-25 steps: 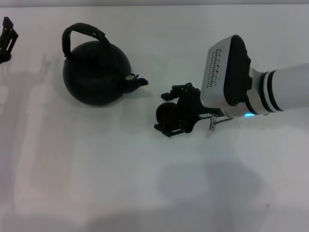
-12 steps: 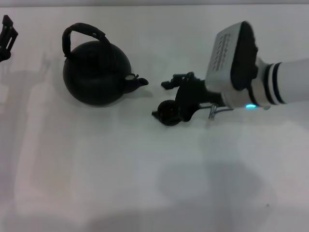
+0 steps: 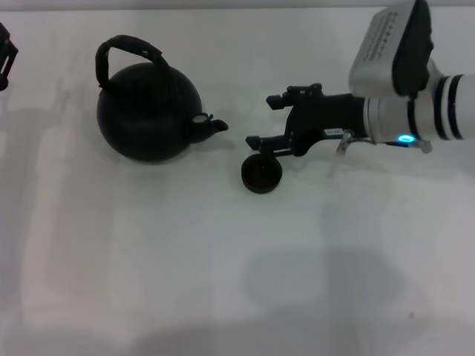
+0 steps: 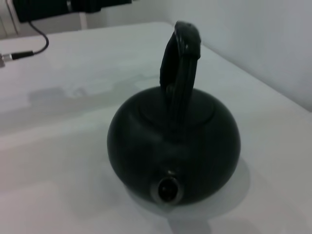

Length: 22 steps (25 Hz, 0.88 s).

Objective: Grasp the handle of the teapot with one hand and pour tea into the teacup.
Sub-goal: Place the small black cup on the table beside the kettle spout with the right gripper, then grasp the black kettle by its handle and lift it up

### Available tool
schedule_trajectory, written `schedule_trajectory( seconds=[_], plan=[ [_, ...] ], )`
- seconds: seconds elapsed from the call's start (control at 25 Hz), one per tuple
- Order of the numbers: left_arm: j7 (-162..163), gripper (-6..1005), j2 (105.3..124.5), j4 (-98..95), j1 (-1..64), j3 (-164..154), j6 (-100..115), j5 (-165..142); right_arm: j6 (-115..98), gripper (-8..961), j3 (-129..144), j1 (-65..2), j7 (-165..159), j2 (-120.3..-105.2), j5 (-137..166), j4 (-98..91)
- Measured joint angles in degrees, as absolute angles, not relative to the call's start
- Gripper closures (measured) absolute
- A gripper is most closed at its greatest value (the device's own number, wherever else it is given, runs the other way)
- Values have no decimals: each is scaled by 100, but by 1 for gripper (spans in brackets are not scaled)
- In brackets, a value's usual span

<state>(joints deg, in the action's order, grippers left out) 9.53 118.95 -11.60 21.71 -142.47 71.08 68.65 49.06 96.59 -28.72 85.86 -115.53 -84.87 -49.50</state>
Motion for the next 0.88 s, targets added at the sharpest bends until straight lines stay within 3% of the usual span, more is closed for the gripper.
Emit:
schedule_trajectory(
  seconds=[0.52, 0.88],
  plan=[
    [967, 111, 11902, -932, 2149, -14321, 7090, 6733, 4289, 108, 7913, -2867, 8900, -11567, -10759, -3710],
    [957, 111, 11899, -932, 2067, -14631, 7059, 6724, 4725, 109, 7748, -2611, 13605, -11619, -13954, -2840]
  ],
)
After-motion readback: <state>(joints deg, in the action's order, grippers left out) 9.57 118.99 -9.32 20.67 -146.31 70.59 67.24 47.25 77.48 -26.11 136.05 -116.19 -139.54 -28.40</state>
